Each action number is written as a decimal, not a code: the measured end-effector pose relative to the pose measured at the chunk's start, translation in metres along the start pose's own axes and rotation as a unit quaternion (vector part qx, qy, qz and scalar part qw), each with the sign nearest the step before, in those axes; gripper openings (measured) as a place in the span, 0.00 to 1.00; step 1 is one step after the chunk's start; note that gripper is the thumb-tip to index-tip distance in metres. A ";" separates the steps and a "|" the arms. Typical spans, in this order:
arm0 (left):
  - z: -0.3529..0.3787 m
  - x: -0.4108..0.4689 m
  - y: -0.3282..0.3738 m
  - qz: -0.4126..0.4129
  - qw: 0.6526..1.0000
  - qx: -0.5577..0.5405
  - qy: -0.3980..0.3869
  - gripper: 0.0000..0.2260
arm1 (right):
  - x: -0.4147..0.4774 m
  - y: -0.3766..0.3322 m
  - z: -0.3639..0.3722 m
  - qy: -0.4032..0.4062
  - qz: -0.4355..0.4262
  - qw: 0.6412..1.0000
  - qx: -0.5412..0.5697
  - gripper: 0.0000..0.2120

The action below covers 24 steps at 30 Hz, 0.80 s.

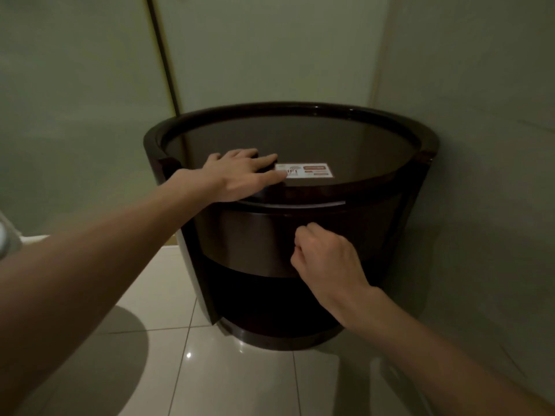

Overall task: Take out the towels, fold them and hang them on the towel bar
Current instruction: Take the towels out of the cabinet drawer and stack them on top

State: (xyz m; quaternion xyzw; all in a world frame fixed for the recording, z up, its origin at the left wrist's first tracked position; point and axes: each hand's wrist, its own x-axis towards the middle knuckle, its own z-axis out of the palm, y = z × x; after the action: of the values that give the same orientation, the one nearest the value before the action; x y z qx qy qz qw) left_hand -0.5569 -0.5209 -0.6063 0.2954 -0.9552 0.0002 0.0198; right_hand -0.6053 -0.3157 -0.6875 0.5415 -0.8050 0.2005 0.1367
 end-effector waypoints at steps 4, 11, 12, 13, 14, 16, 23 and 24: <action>0.001 0.001 -0.001 0.006 1.000 0.008 0.002 0.36 | -0.017 -0.006 -0.006 -0.018 0.007 1.000 0.021 0.03; 0.000 -0.001 0.001 0.000 1.000 0.018 0.009 0.34 | -0.034 -0.014 -0.019 -0.030 -0.001 0.999 0.018 0.04; -0.001 -0.001 0.001 0.001 1.000 0.020 0.009 0.33 | -0.036 -0.016 -0.021 -0.031 -0.001 0.999 0.017 0.04; -0.001 -0.002 0.001 -0.001 1.000 0.019 0.009 0.34 | -0.038 -0.017 -0.023 -0.031 -0.001 0.999 0.018 0.04; -0.002 -0.002 0.001 -0.003 1.000 0.018 0.009 0.34 | -0.040 -0.017 -0.024 -0.031 -0.001 0.999 0.020 0.04; -0.003 -0.003 0.003 -0.008 1.000 0.017 0.007 0.34 | -0.045 -0.019 -0.027 -0.033 -0.001 0.999 0.020 0.04; -0.007 -0.007 0.005 -0.005 1.000 0.010 -0.013 0.33 | -0.075 -0.029 -0.044 -0.039 -0.012 0.998 0.042 0.04; -0.008 -0.009 0.005 -0.001 1.000 0.010 -0.015 0.33 | -0.080 -0.030 -0.047 -0.042 -0.015 0.998 0.047 0.04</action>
State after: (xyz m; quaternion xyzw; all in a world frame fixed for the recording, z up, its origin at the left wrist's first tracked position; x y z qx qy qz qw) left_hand -0.5525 -0.5116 -0.5985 0.2961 -0.9551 0.0049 0.0024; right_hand -0.5470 -0.2389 -0.6760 0.5669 -0.7916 0.2134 0.0799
